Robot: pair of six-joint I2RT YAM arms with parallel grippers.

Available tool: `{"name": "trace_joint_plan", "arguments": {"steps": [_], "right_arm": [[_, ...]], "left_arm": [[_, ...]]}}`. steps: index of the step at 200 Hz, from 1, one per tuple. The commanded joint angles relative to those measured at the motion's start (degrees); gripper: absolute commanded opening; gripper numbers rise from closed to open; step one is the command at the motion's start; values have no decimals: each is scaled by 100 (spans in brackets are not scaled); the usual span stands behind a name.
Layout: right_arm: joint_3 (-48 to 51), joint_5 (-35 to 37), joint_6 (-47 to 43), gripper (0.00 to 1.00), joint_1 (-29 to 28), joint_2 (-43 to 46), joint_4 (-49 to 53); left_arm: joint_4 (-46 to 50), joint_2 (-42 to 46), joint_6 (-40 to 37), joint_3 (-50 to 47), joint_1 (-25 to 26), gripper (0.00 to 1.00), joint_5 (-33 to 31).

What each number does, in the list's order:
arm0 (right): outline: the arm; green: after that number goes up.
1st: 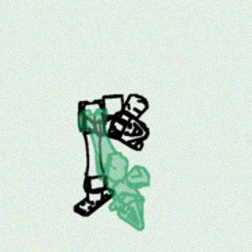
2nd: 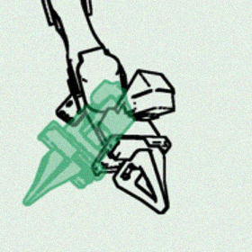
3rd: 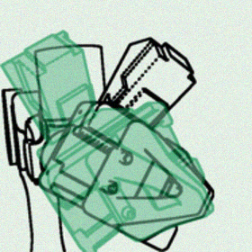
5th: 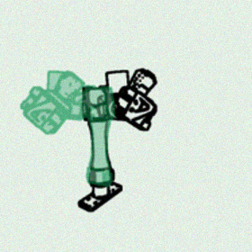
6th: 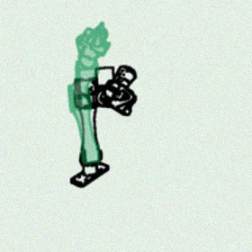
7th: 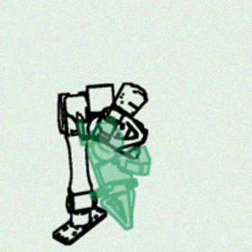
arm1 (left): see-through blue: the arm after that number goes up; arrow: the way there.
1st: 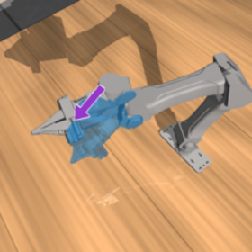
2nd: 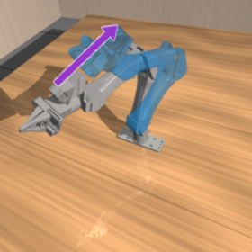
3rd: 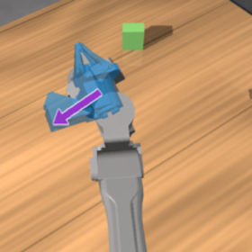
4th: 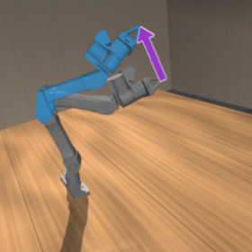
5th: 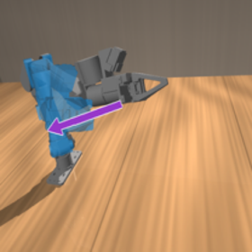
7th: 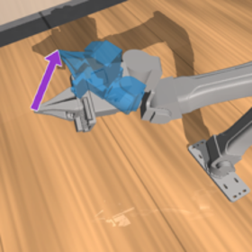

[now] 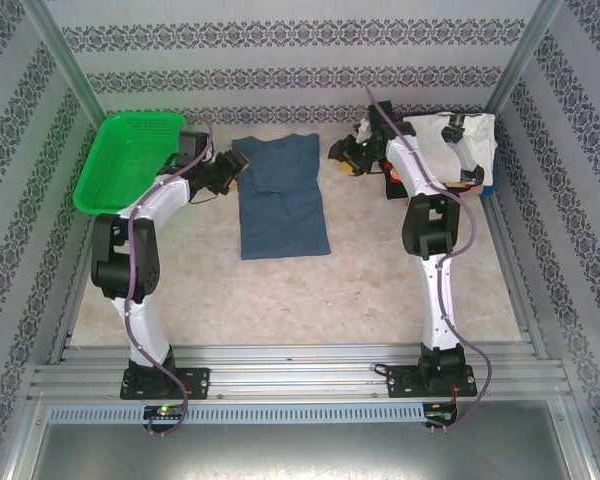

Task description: Fold and stack the t-shirts

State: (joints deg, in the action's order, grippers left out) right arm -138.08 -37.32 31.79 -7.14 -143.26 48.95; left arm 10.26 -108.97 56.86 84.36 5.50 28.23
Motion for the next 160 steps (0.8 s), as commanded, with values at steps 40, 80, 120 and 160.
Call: {"name": "trace_joint_plan", "arguments": {"steps": [40, 80, 120, 160], "right_arm": [[3568, -457, -537, 59, -10, 2787, -513], [6083, -618, -450, 63, -387, 3699, -1508], [7132, -800, 80, 62, -605, 3703, -2571], [7093, -662, 20, 62, -784, 3457, -2408]], "left_arm": [[1377, 1944, -956, -1006, 247, 62, -276], [1376, 3114, -693, -2947, 754, 63, -195], [619, 3340, -123, -4048, 1162, 66, -285], [347, 2971, 52, -4190, 1265, 66, -482]]}}
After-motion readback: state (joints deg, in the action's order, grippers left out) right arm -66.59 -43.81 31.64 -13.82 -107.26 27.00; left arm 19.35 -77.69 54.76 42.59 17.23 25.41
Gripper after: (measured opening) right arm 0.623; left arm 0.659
